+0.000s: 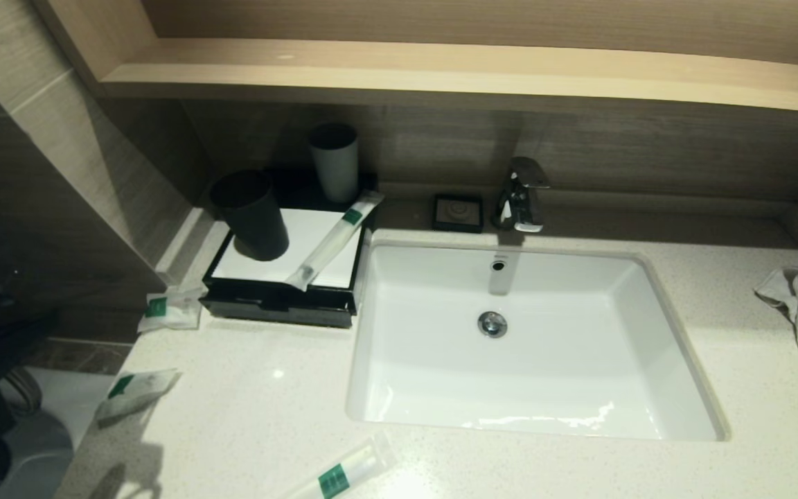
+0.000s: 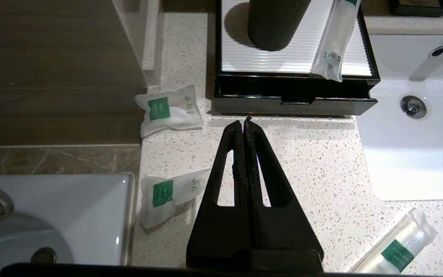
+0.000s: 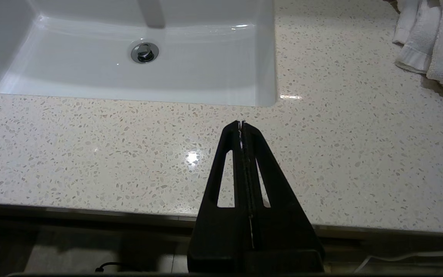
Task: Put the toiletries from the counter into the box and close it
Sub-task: Pick up the cup
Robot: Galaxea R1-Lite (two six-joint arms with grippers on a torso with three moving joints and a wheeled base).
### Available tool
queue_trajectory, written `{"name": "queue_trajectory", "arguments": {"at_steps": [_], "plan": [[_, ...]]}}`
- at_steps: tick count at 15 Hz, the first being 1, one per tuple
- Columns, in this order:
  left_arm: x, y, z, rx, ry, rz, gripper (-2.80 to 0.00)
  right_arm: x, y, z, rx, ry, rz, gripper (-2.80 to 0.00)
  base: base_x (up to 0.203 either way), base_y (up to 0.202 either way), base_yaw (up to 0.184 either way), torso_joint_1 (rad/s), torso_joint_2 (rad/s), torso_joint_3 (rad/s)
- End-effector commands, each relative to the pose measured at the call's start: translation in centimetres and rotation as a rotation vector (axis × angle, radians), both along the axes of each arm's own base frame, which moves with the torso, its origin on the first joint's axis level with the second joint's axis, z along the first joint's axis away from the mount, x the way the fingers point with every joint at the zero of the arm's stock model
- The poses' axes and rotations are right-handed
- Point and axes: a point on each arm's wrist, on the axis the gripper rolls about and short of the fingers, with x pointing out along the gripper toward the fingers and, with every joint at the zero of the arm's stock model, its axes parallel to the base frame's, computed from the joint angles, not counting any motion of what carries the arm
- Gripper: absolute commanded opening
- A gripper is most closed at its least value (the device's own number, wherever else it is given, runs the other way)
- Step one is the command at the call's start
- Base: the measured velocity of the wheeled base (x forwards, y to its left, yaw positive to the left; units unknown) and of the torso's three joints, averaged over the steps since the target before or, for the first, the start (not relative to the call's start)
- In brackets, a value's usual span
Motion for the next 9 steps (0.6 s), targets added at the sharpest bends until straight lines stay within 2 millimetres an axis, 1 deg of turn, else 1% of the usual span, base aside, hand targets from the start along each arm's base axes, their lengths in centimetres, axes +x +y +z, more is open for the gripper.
{"name": "queue_trajectory", "arguments": {"at_steps": [1,7,9], "plan": [[3.4,-0.5,-1.1,0.006,0.092,-0.033,-2.8,0.0,0.0,0.0,0.0,0.0,0.0,-2.8,0.0,0.0,0.0,0.0,0.0,0.0],[7.9,-2.5,-0.7,0.022,0.144,-0.121,-2.8,0.0,0.0,0.0,0.0,0.0,0.0,-2.8,0.0,0.0,0.0,0.0,0.0,0.0],[9.3,-3.1,0.0,0.028,0.137,-0.12,-2.8,0.0,0.0,0.0,0.0,0.0,0.0,-2.8,0.0,0.0,0.0,0.0,0.0,0.0]]}}
